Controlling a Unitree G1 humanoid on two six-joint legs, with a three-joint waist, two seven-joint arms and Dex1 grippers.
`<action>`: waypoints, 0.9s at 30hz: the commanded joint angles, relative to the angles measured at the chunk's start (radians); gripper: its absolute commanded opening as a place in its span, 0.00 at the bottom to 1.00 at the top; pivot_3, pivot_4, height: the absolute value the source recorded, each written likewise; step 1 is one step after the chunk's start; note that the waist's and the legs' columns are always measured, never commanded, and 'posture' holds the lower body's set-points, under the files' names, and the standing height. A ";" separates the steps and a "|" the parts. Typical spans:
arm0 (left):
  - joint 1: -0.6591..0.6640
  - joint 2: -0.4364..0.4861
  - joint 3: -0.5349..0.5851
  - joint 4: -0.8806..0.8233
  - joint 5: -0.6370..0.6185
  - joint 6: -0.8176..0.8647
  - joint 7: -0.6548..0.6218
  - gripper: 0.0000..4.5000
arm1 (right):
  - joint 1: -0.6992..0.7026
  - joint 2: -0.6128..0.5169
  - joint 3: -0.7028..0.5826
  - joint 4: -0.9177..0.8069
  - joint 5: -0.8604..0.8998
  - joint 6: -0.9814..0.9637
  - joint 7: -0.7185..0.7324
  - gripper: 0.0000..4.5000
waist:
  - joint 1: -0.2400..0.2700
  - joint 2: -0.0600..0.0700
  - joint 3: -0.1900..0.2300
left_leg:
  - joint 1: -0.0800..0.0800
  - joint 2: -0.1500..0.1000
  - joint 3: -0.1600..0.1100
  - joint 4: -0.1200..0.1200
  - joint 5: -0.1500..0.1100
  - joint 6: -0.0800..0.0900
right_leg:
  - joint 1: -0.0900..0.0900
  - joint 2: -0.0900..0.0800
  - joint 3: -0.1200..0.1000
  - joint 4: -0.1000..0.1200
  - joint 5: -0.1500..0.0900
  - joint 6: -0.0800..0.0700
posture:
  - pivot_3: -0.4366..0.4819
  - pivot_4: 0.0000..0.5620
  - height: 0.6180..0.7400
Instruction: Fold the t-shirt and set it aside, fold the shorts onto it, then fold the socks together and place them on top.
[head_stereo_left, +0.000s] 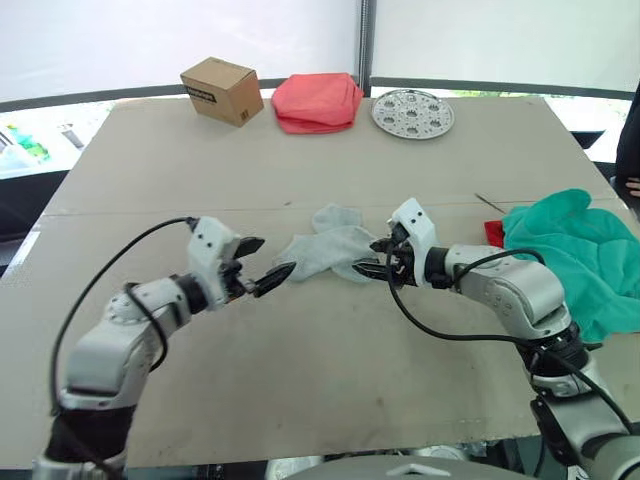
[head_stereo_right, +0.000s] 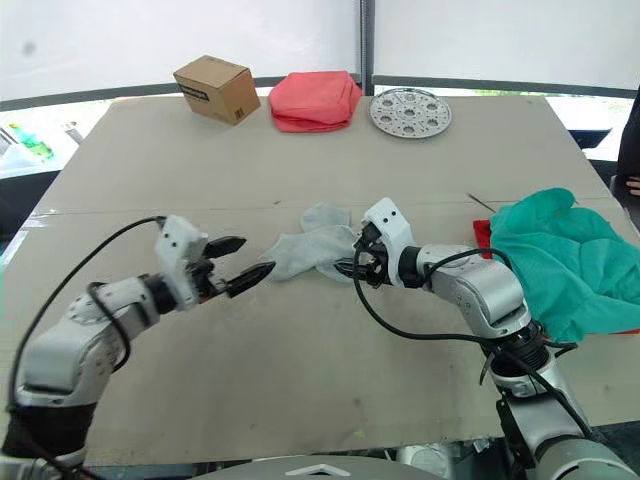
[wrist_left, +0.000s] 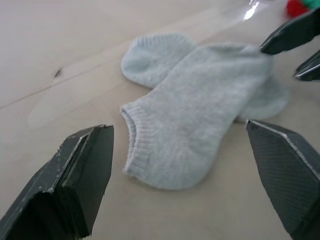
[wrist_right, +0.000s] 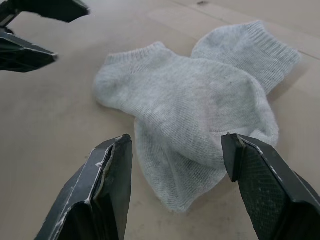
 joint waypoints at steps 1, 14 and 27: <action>-0.077 -0.026 -0.122 0.090 0.152 -0.116 0.010 1.00 | -0.017 -0.005 0.031 -0.010 -0.040 -0.036 0.007 0.67 | 0.002 0.000 0.000 | -0.001 0.000 0.000 0.000 0.002 -0.003 | 0.000 0.000 0.000 0.000 0.000 0.000 | 0.48 0.27 1.00; -0.166 -0.146 -0.163 0.228 0.157 -0.115 -0.051 0.58 | -0.052 -0.124 0.135 -0.064 -0.164 -0.211 0.164 0.69 | 0.005 0.000 0.000 | -0.001 0.000 0.000 0.001 -0.001 0.002 | 0.000 -0.002 -0.001 0.000 -0.001 0.003 | 0.48 0.27 1.00; -0.091 -0.162 0.351 0.085 -0.110 0.095 0.218 0.02 | -0.230 0.032 0.251 0.240 -0.260 -0.295 0.253 0.69 | -0.002 -0.001 0.000 | 0.001 0.001 -0.001 0.002 0.000 0.001 | 0.002 -0.002 -0.001 0.001 0.000 0.001 | 0.48 0.27 1.00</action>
